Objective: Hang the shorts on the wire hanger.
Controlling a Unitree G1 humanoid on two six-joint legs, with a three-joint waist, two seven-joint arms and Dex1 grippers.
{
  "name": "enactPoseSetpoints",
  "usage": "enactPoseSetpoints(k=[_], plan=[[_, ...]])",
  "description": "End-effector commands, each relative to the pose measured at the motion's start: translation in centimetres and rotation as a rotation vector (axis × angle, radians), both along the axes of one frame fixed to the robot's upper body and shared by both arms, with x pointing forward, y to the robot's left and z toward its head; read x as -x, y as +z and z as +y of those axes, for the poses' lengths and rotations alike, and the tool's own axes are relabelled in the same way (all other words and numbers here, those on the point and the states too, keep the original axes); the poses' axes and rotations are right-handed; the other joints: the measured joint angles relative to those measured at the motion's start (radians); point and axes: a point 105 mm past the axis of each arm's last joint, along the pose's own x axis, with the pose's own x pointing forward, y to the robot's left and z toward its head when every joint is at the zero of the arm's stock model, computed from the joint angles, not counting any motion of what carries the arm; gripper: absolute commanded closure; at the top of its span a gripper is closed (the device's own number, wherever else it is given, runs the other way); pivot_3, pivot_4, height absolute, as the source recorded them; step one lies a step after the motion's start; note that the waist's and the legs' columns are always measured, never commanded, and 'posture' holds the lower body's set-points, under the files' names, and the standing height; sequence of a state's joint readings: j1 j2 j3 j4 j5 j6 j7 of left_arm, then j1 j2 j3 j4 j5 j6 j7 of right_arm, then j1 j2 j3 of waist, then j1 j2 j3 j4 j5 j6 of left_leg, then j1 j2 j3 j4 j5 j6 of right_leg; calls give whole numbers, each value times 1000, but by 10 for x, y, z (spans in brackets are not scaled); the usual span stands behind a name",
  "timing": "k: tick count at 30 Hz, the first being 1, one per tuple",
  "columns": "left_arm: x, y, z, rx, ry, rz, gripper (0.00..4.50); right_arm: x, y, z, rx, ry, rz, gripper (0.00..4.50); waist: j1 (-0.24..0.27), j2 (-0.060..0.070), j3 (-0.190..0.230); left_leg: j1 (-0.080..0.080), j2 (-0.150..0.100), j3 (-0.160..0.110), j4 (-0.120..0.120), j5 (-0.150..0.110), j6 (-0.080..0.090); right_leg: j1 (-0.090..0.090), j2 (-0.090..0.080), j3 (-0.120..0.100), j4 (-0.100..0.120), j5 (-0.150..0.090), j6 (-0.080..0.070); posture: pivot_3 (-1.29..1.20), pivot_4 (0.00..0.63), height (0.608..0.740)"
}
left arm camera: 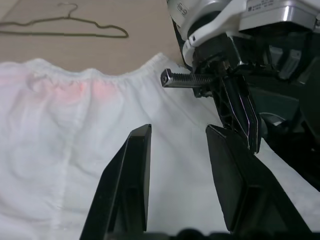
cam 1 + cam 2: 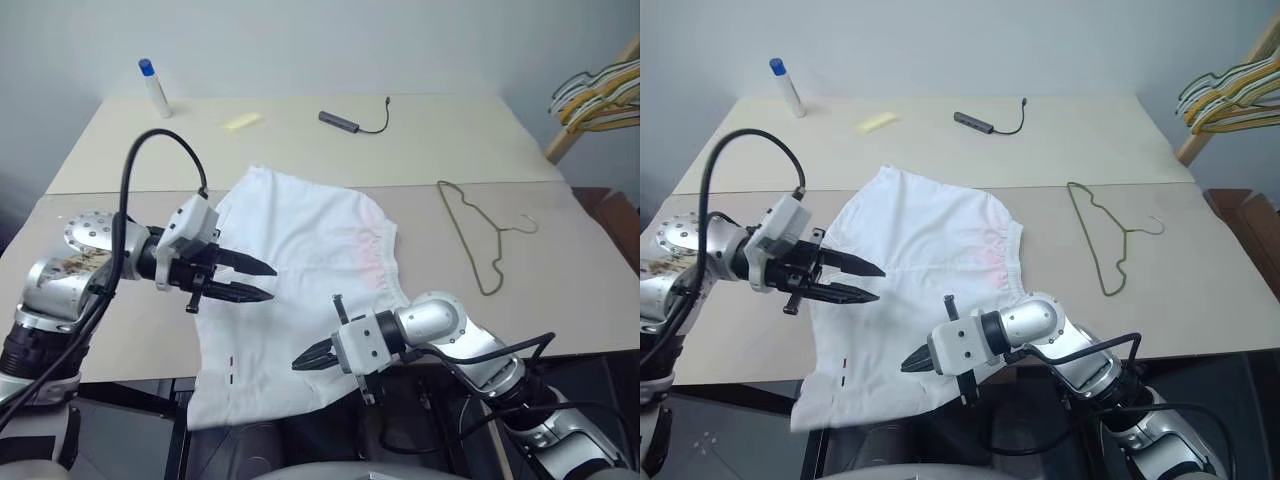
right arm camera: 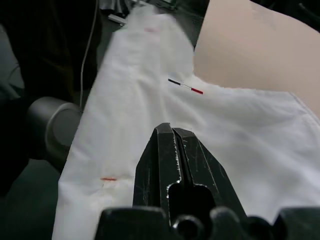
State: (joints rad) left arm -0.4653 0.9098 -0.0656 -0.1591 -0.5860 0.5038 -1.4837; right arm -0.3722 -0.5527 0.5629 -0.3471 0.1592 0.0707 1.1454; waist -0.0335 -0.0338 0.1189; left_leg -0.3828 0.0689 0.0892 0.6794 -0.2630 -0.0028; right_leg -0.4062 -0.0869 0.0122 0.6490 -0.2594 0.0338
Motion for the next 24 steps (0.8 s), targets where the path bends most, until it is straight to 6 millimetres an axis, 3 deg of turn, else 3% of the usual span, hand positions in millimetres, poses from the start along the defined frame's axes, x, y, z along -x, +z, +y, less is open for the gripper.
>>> enactPoseSetpoints(k=[1, 9, 18, 22, 24], plan=[[6, 8, -1, 5, -22, -18, 2626, -22, 16, -20, -12, -119, -62, 4479, 6, 0, 10, -1, 0, 0, 0, 0, 0, -1, 0, 0, 0, 0, 0, -50, 176, 740], [6, 14, -7, 86, -11, -28, 2626, -63, 25, -90, 17, -454, -48, 4479, 21, 0, 15, -2, 0, 1, 1, 0, 1, -1, -1, 0, -1, 0, 0, -66, 142, 740], [10, 16, -16, 140, -4, -36, 2626, -125, 28, -212, 109, -1083, -83, 4479, 16, 0, 14, -2, 0, 1, 1, 0, 1, -1, -1, 0, -1, 0, 1, -64, 97, 740], [10, 17, -18, 157, 0, -52, 2626, -149, 23, -260, 171, -1395, -89, 4479, 1, 0, 6, -2, 0, 1, 1, 0, 0, -1, -1, 0, -1, 0, 1, -61, 41, 740], [9, 18, -19, 161, -2, -64, 2626, -156, 18, -274, 200, -1497, -76, 4479, -9, 0, -3, -3, -1, 1, 1, 0, -1, -1, -1, 0, -1, 1, 2, -57, 23, 740]])
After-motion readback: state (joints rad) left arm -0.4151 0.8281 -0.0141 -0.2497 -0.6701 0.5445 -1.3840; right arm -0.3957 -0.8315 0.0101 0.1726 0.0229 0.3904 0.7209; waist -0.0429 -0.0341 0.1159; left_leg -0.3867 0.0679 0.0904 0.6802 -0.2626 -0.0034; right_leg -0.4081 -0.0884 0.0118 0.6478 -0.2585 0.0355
